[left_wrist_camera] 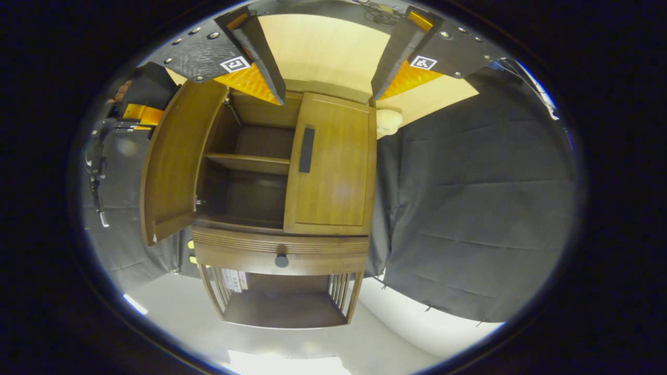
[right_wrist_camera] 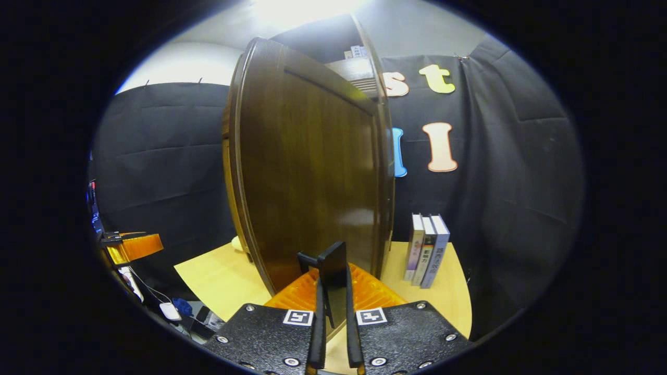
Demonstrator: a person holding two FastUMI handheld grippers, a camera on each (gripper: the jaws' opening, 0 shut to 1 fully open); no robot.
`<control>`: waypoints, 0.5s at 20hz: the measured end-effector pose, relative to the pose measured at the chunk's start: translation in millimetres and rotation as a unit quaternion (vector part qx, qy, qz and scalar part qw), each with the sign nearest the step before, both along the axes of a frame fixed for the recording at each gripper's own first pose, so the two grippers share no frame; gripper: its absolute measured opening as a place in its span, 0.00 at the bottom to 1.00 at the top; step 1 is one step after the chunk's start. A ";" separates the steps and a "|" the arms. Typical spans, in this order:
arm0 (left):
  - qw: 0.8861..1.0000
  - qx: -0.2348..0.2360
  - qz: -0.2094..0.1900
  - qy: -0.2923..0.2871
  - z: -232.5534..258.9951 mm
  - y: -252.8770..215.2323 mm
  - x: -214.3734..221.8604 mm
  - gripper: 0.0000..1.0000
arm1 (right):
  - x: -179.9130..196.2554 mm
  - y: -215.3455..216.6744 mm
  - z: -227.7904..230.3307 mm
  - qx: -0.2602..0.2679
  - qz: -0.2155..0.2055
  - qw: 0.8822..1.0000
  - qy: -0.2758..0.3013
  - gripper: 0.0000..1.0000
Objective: Open the right door of the double-door shoe cabinet with the right hand, and open the left door with the left hand.
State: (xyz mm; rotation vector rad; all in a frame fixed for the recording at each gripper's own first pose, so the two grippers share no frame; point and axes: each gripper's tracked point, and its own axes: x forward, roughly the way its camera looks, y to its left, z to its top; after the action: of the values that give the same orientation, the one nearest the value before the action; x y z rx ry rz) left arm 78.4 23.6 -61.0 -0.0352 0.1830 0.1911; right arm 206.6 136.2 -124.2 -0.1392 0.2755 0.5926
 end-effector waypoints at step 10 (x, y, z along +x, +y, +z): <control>0.999 0.020 -0.024 0.010 4.2 -7.3 10.9 0.99 | 3.3 -14.6 2.1 0.032 -0.026 0.999 0.019 0.14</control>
State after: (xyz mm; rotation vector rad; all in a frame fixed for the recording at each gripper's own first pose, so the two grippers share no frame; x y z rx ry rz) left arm 89.2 16.2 -56.9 0.0103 0.1995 0.1476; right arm 209.9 121.7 -122.1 -0.0585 0.2954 0.5527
